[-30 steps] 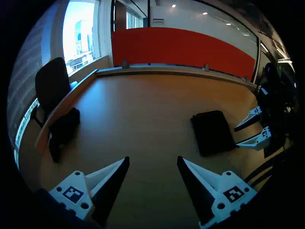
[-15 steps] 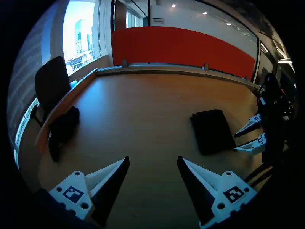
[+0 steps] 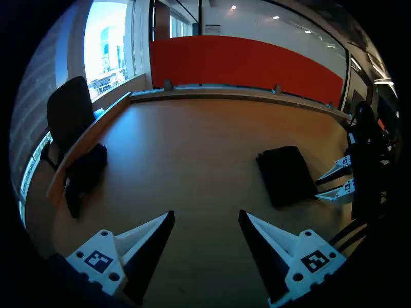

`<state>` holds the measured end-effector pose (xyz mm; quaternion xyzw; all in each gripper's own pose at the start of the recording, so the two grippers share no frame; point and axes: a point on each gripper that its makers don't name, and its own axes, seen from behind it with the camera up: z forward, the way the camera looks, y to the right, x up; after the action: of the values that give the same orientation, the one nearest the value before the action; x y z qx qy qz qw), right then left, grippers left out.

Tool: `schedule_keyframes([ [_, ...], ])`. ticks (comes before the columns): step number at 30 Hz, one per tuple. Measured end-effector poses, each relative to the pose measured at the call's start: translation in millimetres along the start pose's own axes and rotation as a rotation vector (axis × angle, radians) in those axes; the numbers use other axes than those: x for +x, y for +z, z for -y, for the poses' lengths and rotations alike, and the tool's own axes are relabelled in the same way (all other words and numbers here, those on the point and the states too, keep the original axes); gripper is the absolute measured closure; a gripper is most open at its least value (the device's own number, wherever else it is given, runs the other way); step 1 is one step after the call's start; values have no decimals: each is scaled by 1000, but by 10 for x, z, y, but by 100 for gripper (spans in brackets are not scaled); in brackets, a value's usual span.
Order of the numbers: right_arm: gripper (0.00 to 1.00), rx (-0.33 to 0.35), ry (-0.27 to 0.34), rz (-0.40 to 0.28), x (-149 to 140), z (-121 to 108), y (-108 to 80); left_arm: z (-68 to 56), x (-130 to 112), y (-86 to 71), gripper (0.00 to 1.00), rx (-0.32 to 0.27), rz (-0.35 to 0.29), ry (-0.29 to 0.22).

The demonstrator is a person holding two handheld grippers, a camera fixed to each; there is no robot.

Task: Fold towel

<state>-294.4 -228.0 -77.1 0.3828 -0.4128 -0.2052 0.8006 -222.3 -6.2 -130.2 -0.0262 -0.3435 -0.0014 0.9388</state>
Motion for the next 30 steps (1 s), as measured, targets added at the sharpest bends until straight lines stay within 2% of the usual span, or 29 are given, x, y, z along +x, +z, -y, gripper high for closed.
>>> schedule_keyframes([
  [3,52,5,5,1,-6,1,7,-5,-11,0,7,-1,2,-1],
  [7,71,10,14,1,-15,7,19,-12,-19,-5,7,-1,2,-1],
  [9,74,12,19,1,-18,8,21,-12,-21,-9,7,-1,2,-1],
  [13,92,10,26,-4,-2,0,11,-7,-23,-18,7,1,1,-1],
  [23,95,16,19,-20,70,-1,-41,-3,-21,-29,7,0,-1,-2],
  [30,95,17,20,-53,261,-16,-147,-19,-24,-36,7,-9,-5,-9],
])
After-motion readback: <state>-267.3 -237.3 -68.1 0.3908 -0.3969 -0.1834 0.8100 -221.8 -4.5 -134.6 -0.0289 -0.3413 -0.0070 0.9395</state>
